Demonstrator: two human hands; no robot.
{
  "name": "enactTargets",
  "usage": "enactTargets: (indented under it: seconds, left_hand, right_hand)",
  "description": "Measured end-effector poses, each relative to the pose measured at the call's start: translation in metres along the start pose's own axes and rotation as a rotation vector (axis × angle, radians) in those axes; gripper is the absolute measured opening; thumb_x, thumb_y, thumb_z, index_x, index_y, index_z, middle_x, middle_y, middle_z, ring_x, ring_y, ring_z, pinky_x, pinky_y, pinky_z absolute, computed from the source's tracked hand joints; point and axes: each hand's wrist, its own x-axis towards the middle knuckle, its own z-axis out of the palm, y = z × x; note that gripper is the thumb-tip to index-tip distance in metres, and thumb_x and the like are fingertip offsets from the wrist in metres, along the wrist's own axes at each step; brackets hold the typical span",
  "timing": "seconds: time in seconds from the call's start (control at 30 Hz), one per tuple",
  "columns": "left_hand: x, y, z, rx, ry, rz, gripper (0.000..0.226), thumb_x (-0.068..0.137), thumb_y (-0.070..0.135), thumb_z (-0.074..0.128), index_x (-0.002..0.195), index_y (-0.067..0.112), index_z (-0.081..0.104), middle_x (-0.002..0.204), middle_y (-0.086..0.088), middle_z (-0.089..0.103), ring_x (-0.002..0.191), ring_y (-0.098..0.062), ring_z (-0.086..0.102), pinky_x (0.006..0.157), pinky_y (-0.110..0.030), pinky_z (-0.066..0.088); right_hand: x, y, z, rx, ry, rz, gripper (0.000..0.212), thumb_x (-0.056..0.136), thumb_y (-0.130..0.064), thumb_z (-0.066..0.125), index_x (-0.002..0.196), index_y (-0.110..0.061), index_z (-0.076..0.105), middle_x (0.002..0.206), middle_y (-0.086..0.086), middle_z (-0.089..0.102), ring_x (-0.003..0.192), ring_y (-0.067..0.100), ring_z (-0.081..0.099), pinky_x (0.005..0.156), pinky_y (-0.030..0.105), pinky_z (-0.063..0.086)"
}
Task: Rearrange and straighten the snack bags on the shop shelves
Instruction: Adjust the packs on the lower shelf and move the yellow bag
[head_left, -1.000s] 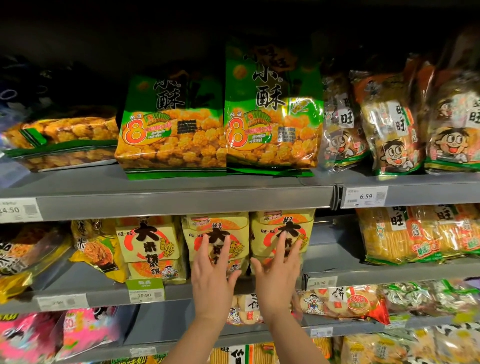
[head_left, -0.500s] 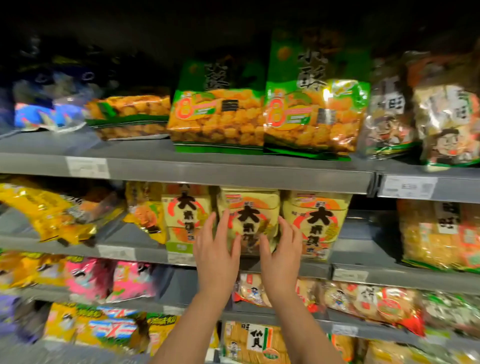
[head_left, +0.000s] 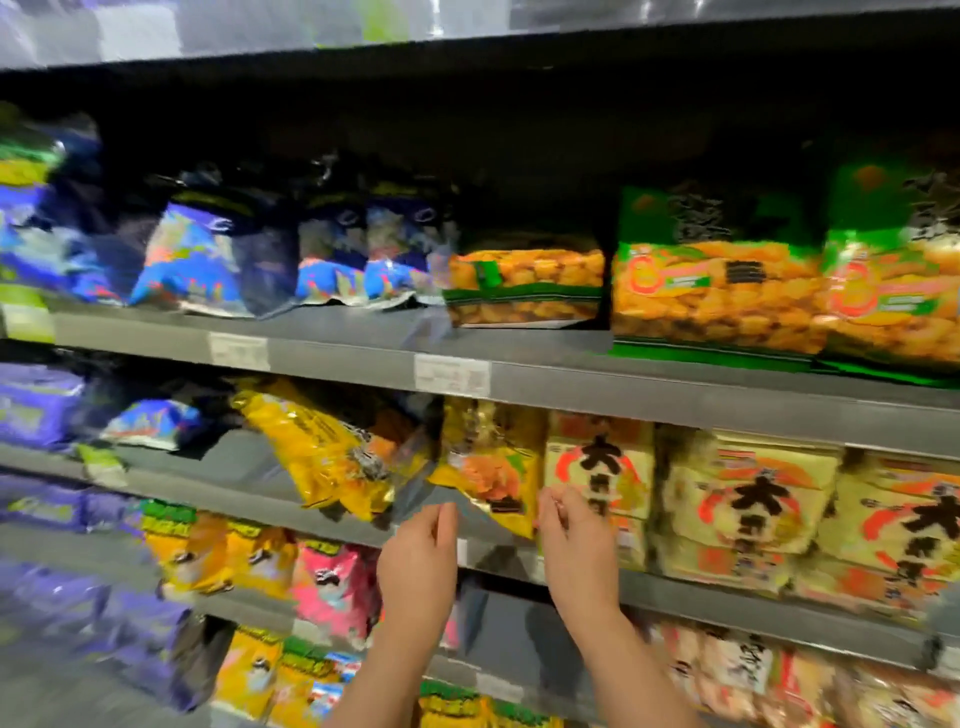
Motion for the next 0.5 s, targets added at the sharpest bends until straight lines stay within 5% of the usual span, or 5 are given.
enactTargets:
  seconds: [0.13, 0.2, 0.3, 0.5]
  left_hand:
    - [0.06, -0.054, -0.062, 0.091, 0.052, -0.034, 0.041, 0.094, 0.033, 0.044, 0.055, 0.023, 0.041, 0.048, 0.003, 0.041, 0.049, -0.015, 0.04, 0.046, -0.033, 0.022]
    - [0.086, -0.078, -0.086, 0.111, 0.075, -0.055, 0.035, 0.094, 0.032, 0.045, 0.06, 0.022, 0.05, 0.053, -0.005, 0.05, 0.057, -0.027, 0.05, 0.049, -0.035, 0.025]
    - [0.113, -0.106, -0.108, 0.129, 0.047, -0.113, 0.029, 0.094, 0.033, 0.046, 0.091, 0.009, 0.062, 0.071, -0.013, 0.062, 0.076, -0.035, 0.059, 0.056, -0.032, 0.027]
    - [0.139, -0.141, -0.112, 0.042, -0.098, -0.177, 0.048, 0.088, 0.044, 0.052, 0.127, 0.016, 0.047, 0.116, -0.008, 0.06, 0.104, -0.024, 0.057, 0.079, -0.033, 0.043]
  right_hand:
    - [-0.009, -0.057, 0.095, 0.068, -0.079, 0.049, 0.027, 0.096, -0.031, 0.043, 0.081, -0.018, 0.06, 0.071, 0.005, 0.065, 0.068, 0.026, 0.058, 0.061, 0.039, 0.042]
    - [-0.01, -0.077, 0.136, 0.079, -0.131, 0.092, 0.026, 0.096, -0.034, 0.042, 0.08, -0.023, 0.059, 0.073, 0.001, 0.065, 0.068, 0.023, 0.059, 0.063, 0.039, 0.045]
    - [-0.007, -0.09, 0.183, 0.073, -0.2, 0.194, 0.024, 0.096, -0.039, 0.04, 0.092, -0.026, 0.059, 0.087, 0.0, 0.069, 0.084, 0.021, 0.064, 0.072, 0.039, 0.048]
    - [0.007, -0.083, 0.235, 0.291, -0.23, 0.656, 0.048, 0.093, -0.041, 0.046, 0.131, -0.011, 0.046, 0.133, 0.011, 0.052, 0.116, 0.03, 0.052, 0.1, 0.043, 0.043]
